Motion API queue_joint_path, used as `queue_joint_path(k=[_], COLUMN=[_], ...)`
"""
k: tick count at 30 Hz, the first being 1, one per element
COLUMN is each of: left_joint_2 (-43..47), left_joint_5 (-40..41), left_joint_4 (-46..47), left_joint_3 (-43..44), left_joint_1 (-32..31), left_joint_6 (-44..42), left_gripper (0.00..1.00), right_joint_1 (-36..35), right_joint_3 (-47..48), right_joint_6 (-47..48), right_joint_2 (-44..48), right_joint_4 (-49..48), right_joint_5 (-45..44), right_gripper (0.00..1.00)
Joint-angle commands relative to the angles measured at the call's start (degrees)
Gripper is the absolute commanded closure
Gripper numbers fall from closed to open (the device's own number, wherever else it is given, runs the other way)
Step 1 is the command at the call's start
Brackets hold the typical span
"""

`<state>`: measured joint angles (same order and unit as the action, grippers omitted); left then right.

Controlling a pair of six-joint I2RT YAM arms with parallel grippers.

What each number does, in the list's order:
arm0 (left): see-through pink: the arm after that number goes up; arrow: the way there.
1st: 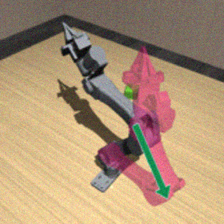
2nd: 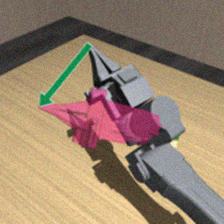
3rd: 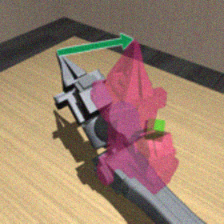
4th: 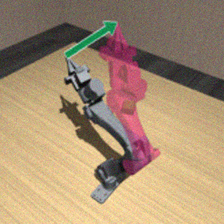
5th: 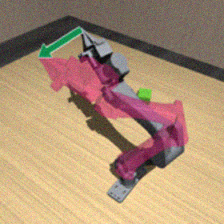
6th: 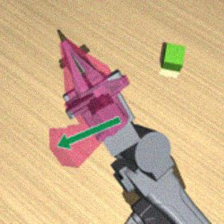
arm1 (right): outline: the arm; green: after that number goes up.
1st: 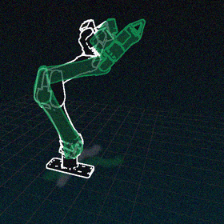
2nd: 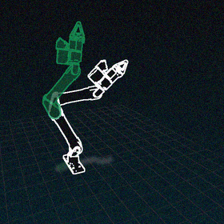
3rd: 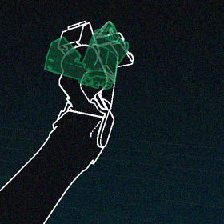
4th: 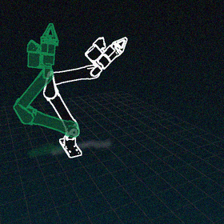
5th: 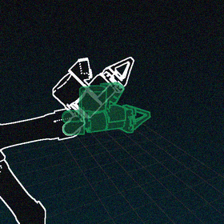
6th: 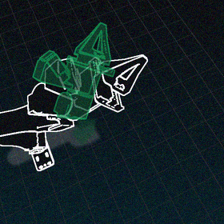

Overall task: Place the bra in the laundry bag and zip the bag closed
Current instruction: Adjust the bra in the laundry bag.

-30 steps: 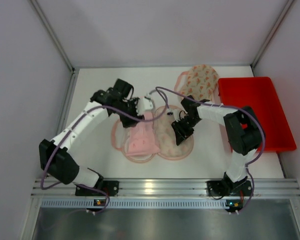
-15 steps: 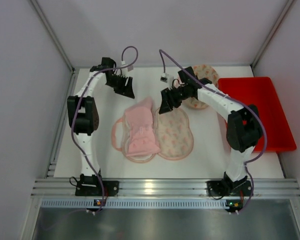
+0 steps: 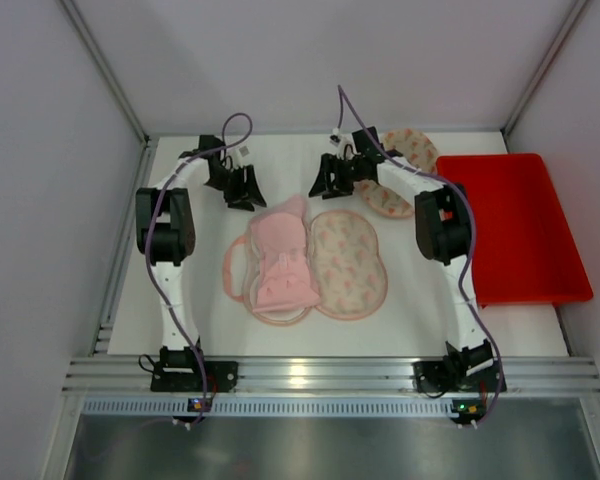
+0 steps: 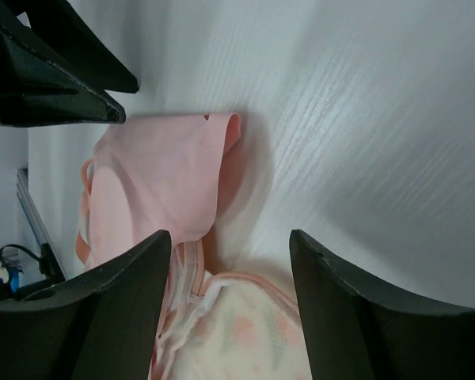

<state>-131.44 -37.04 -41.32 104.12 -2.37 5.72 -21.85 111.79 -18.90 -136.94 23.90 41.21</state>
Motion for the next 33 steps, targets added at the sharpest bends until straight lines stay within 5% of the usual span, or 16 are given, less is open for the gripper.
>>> queue_joint_path(k=[1,11,15,21,25,33], left_joint_2=[6.36,3.03,2.24,3.72,6.71,21.19], left_joint_5=[3.71,-4.08,-4.8,-6.38,-9.53,-15.43], left_joint_4=[1.51,7.82,11.08,12.23,12.58,13.55], left_joint_3=[-5.31,-7.88,-6.47,-5.5,-6.72,-19.9], left_joint_1=[-0.09,0.17,0.17,0.52,0.53,0.09], left_joint_6=[4.3,13.78,15.2,12.4,6.18,-21.15], left_gripper=[0.44,0.51,0.72,1.0,1.0,1.0], right_joint_1=[-0.39,-0.65,-0.83,-1.36,-1.8,-1.8], right_joint_3=[-2.95,-5.09,-5.0,-5.18,-5.26,-3.78], right_joint_6=[-4.92,-9.58,-10.72,-11.34,-10.99,1.39], right_joint_2=[2.38,-1.39,-2.01,-2.01,-0.61,3.0], right_joint_4=[-7.54,-14.23,-17.04,-20.03,-21.44,-11.53], right_joint_5=[1.23,6.95,9.23,10.38,11.7,7.75], right_gripper=[0.37,0.37,0.4,0.62,0.76,0.44])
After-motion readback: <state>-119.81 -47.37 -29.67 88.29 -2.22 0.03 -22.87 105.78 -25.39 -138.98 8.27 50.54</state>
